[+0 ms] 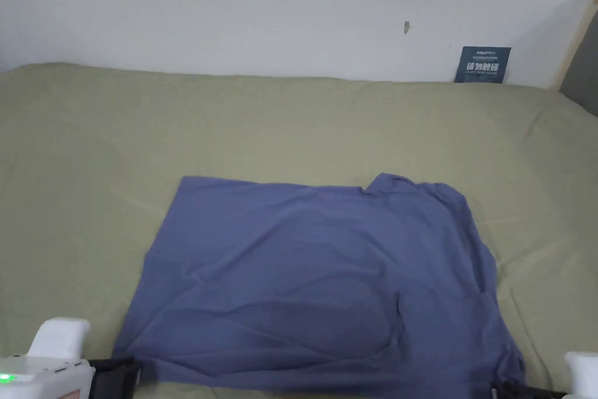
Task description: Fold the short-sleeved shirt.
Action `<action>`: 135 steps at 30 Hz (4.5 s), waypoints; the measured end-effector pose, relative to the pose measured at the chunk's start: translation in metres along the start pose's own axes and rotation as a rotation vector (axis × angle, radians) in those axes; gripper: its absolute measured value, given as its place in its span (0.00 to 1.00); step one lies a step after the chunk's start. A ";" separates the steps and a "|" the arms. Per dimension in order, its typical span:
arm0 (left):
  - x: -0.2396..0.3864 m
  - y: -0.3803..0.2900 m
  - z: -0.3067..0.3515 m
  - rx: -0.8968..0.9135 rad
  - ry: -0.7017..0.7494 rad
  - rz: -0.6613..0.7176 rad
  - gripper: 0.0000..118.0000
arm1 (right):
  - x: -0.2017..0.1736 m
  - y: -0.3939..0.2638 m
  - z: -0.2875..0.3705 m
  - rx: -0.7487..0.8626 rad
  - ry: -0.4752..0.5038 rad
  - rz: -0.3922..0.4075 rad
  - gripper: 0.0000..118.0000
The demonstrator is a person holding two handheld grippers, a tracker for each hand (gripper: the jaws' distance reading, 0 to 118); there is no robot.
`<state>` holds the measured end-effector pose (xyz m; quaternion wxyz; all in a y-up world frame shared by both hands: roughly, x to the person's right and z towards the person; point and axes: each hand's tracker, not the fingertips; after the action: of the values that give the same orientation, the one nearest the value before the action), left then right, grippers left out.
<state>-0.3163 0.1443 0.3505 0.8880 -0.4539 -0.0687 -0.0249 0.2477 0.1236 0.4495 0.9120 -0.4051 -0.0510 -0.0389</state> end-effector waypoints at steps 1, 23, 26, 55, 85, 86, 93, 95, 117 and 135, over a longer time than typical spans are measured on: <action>0.001 -0.002 0.006 0.017 0.011 0.007 0.95 | -0.001 0.000 0.004 -0.005 0.035 0.007 0.93; -0.002 0.001 -0.001 -0.027 0.012 -0.037 0.98 | 0.013 0.003 0.011 0.042 -0.035 -0.061 0.00; -0.002 0.000 -0.018 -0.072 0.097 -0.093 0.89 | 0.014 0.005 0.008 0.033 -0.031 -0.057 0.00; -0.004 0.057 -0.008 -0.012 -0.009 -0.035 0.03 | 0.007 0.068 -0.008 0.009 0.034 -0.017 0.04; -0.010 0.150 -0.098 -0.028 0.008 0.000 0.92 | 0.023 0.159 -0.105 -0.103 0.061 -0.106 0.88; -0.010 0.143 -0.090 -0.014 0.016 -0.002 0.74 | 0.023 0.154 -0.097 -0.103 0.062 -0.101 0.75; -0.016 0.113 -0.071 -0.036 -0.017 0.016 0.02 | 0.020 0.120 -0.071 -0.085 0.033 -0.078 0.00; -0.015 0.111 -0.075 -0.040 -0.004 0.005 0.59 | 0.021 0.120 -0.078 -0.103 0.022 -0.074 0.00; 0.010 0.115 -0.117 -0.117 0.026 0.015 0.09 | 0.019 0.103 -0.104 -0.176 0.060 -0.024 0.90; 0.002 0.110 -0.070 -0.062 0.021 0.000 0.09 | 0.026 0.100 -0.064 -0.110 0.068 -0.030 0.06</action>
<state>-0.2960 0.1518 0.2222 0.8742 -0.4810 -0.0586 -0.0321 0.2885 0.1423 0.3366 0.8889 -0.4524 -0.0238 -0.0689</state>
